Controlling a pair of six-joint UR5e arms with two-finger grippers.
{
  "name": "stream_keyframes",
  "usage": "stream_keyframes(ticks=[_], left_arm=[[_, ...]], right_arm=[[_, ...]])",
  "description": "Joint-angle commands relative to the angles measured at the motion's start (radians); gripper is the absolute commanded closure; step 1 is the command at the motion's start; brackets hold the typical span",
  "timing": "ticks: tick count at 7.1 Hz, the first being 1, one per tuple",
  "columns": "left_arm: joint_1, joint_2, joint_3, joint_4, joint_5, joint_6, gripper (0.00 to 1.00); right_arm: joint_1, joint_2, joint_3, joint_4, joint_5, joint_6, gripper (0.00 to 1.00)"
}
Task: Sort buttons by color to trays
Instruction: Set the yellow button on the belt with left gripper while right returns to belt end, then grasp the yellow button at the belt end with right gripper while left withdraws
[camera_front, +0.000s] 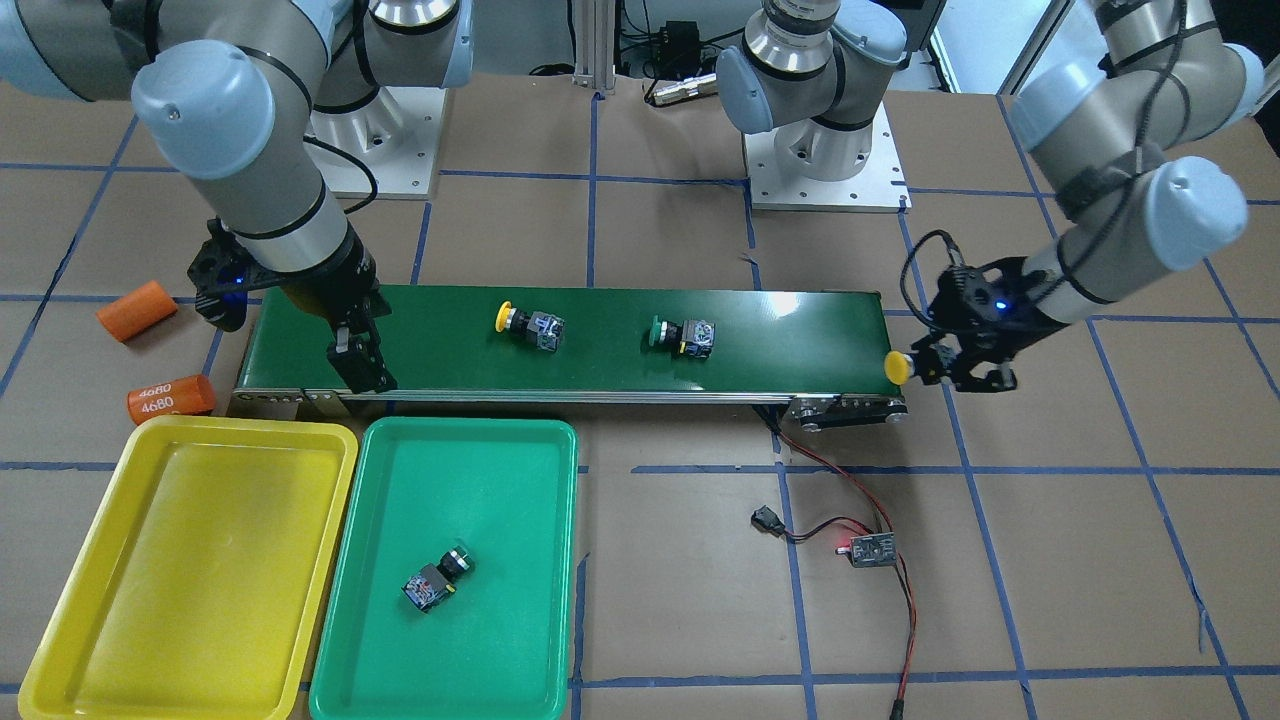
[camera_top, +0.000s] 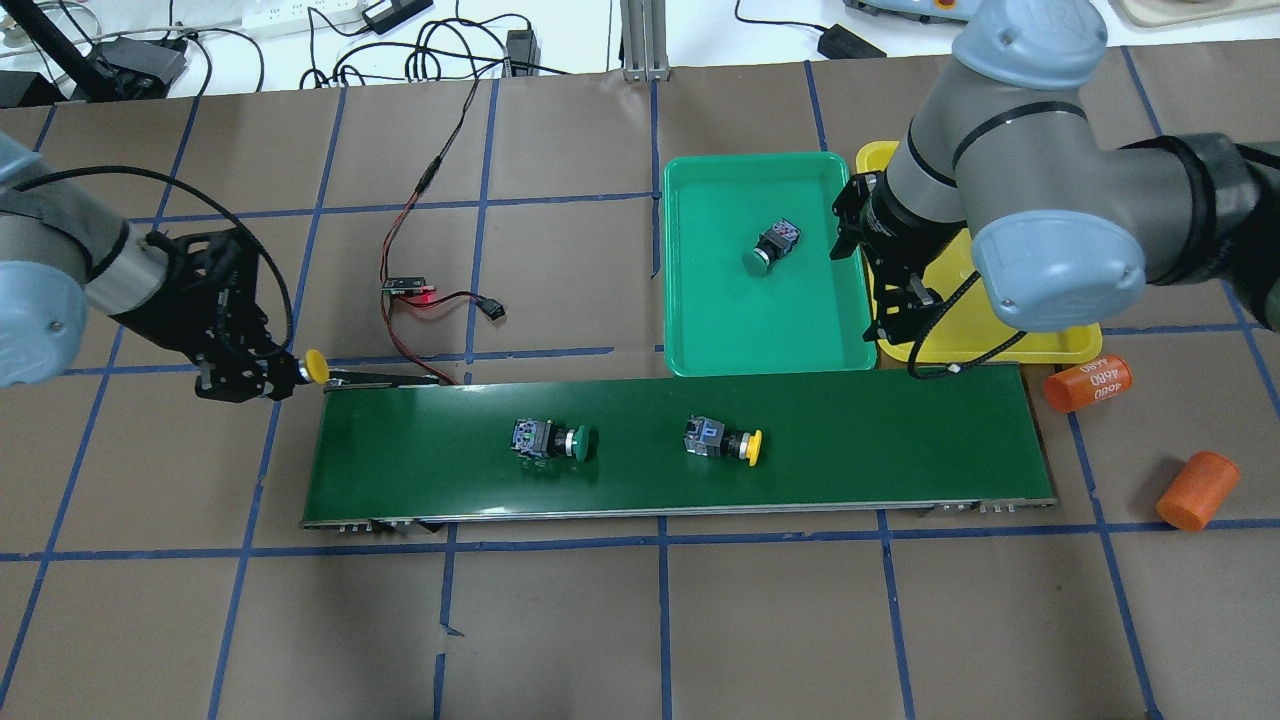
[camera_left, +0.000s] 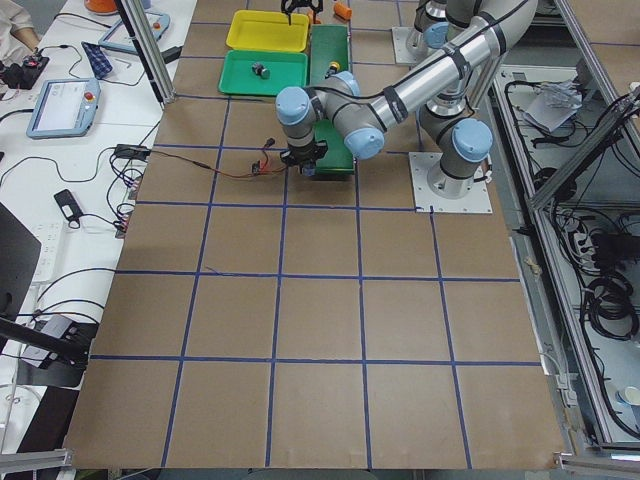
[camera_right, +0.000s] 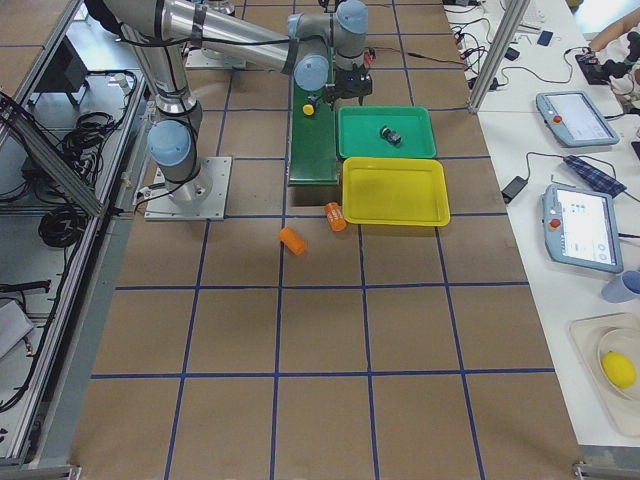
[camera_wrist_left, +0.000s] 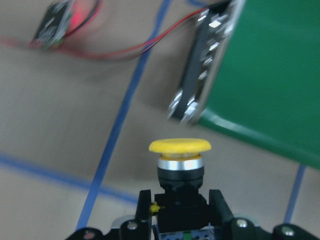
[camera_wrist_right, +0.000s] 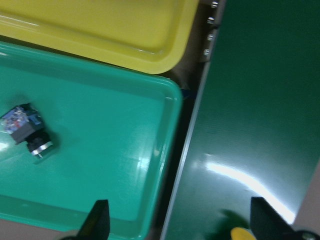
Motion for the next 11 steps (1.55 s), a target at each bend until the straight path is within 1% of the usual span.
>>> stream_keyframes(ticks=[1, 2, 3, 4, 5, 6, 7, 8, 9, 10, 11], left_arm=[[-0.12, 0.126, -0.1, 0.002, 0.027, 0.017, 0.84], [-0.14, 0.143, -0.132, 0.005, 0.023, 0.005, 0.7], [-0.16, 0.147, -0.163, 0.043, 0.018, -0.006, 0.1], [-0.164, 0.151, -0.164, 0.06, 0.026, -0.068, 0.0], [-0.164, 0.15, -0.149, 0.069, 0.015, -0.134, 0.0], [-0.164, 0.124, -0.116, 0.071, -0.021, -0.185, 0.0], [-0.161, 0.107, -0.036, 0.056, -0.095, -0.244, 0.0], [-0.168, 0.081, 0.045, -0.007, -0.114, -0.274, 0.0], [-0.185, 0.067, 0.123, -0.082, -0.111, -0.309, 0.0], [-0.24, 0.062, 0.204, -0.169, -0.103, -0.373, 0.0], [-0.304, 0.059, 0.281, -0.214, -0.063, -0.483, 0.0]], right_arm=[[0.005, -0.072, 0.067, 0.077, 0.004, 0.054, 0.0], [0.006, -0.07, 0.096, 0.063, 0.007, 0.059, 0.0], [0.019, -0.055, 0.103, 0.055, 0.038, 0.06, 0.0], [0.041, -0.041, 0.104, 0.058, 0.054, 0.079, 0.0], [0.058, -0.023, 0.104, 0.057, 0.047, 0.085, 0.0], [0.063, -0.009, 0.107, 0.058, 0.051, 0.085, 0.0], [0.071, 0.009, 0.118, 0.055, 0.048, 0.084, 0.0], [0.071, 0.032, 0.132, 0.026, 0.056, 0.085, 0.0], [0.074, 0.048, 0.137, -0.009, 0.057, 0.087, 0.0], [0.075, 0.062, 0.138, -0.02, 0.057, 0.087, 0.0], [0.075, 0.065, 0.138, -0.023, 0.057, 0.087, 0.0]])
